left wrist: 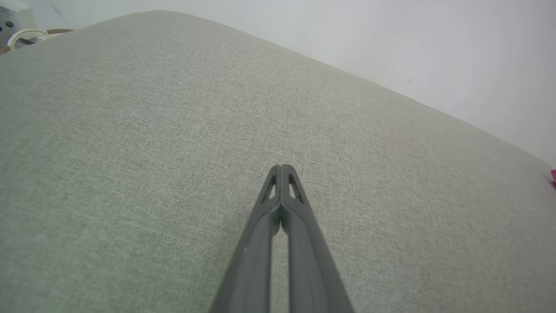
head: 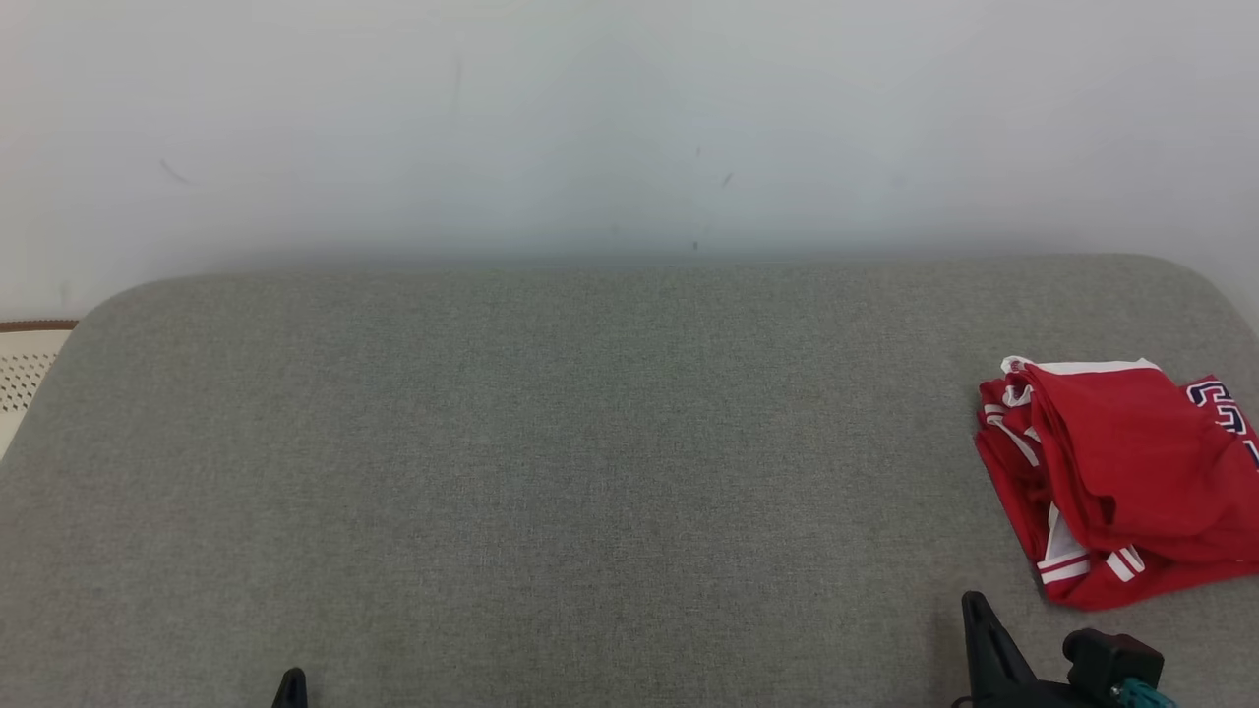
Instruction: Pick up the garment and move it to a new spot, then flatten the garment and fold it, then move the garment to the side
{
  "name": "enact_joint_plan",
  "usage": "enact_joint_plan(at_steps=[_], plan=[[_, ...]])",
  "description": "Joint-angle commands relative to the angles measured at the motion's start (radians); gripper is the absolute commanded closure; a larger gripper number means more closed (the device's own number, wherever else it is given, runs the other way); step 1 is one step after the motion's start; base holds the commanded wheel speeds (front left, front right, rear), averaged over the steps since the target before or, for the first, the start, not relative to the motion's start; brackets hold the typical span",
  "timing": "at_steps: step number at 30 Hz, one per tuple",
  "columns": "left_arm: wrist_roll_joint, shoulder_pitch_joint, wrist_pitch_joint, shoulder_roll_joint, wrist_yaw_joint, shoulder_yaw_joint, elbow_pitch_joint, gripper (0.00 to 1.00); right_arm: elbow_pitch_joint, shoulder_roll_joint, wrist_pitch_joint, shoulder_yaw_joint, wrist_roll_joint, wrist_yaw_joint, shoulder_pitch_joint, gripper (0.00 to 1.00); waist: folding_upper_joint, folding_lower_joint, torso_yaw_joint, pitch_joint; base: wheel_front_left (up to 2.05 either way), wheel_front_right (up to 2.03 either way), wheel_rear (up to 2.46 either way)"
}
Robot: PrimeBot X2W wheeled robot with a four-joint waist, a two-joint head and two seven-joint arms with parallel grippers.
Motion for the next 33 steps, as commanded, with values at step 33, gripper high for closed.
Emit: enact_joint_plan(at_steps=[33], plan=[[-0.545, -0.032, 0.125, 0.011, -0.031, 0.017, -0.059, 1.00, -0.084, 0.024, 0.129, -0.097, 0.538, 0.000, -0.032, 1.00, -0.0001, 0.0000, 0.012, 0.008, 0.00, 0.00, 0.00]])
